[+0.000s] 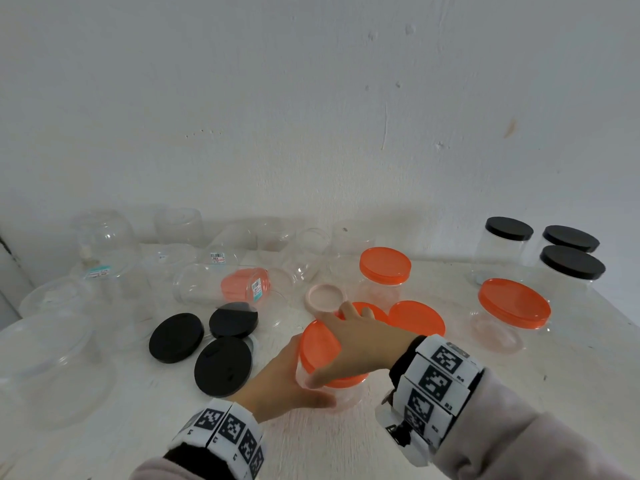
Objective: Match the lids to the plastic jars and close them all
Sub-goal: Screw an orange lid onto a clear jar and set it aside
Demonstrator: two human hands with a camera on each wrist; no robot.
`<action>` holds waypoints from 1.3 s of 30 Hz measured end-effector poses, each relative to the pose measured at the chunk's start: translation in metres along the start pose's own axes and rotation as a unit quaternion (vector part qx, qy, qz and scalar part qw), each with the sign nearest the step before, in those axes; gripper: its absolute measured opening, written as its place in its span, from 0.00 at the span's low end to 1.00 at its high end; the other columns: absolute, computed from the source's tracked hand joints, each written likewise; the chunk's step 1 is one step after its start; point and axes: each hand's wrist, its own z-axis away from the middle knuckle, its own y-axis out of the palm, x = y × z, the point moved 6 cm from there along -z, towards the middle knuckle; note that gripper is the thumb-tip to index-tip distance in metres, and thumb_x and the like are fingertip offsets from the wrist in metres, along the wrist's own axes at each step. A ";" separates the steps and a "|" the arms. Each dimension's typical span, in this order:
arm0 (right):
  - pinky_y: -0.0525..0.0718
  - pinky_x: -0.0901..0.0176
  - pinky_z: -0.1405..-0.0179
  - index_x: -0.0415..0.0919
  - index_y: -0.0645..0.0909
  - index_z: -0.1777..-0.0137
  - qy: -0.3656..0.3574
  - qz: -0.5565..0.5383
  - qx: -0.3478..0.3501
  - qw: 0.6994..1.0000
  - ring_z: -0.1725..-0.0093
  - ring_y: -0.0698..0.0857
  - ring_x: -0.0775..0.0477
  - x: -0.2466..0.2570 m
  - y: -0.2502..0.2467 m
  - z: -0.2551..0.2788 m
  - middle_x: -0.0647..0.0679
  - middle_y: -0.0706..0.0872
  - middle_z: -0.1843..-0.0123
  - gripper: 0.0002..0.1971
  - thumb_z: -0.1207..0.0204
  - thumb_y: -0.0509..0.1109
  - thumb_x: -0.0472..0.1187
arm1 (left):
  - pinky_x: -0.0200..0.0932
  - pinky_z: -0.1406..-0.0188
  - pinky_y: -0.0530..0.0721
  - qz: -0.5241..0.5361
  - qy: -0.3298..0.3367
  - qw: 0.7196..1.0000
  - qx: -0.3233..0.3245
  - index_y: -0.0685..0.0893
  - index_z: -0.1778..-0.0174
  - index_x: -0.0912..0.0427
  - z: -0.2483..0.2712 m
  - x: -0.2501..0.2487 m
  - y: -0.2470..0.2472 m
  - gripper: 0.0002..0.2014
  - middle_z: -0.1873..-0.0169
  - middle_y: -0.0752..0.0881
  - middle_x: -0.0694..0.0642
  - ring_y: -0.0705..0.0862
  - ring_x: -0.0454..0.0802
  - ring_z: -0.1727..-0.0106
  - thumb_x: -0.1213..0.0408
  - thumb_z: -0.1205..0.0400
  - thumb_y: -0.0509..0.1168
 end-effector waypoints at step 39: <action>0.64 0.37 0.27 0.59 0.47 0.17 -0.015 -0.003 -0.040 0.999 0.22 0.57 0.36 0.002 0.003 0.009 0.48 0.56 0.19 0.51 0.35 0.68 0.73 | 0.15 0.59 0.73 0.005 0.001 1.000 -0.002 0.56 0.27 0.35 0.003 -0.003 0.000 0.50 0.41 0.71 0.28 0.71 0.15 0.45 0.49 0.37 0.83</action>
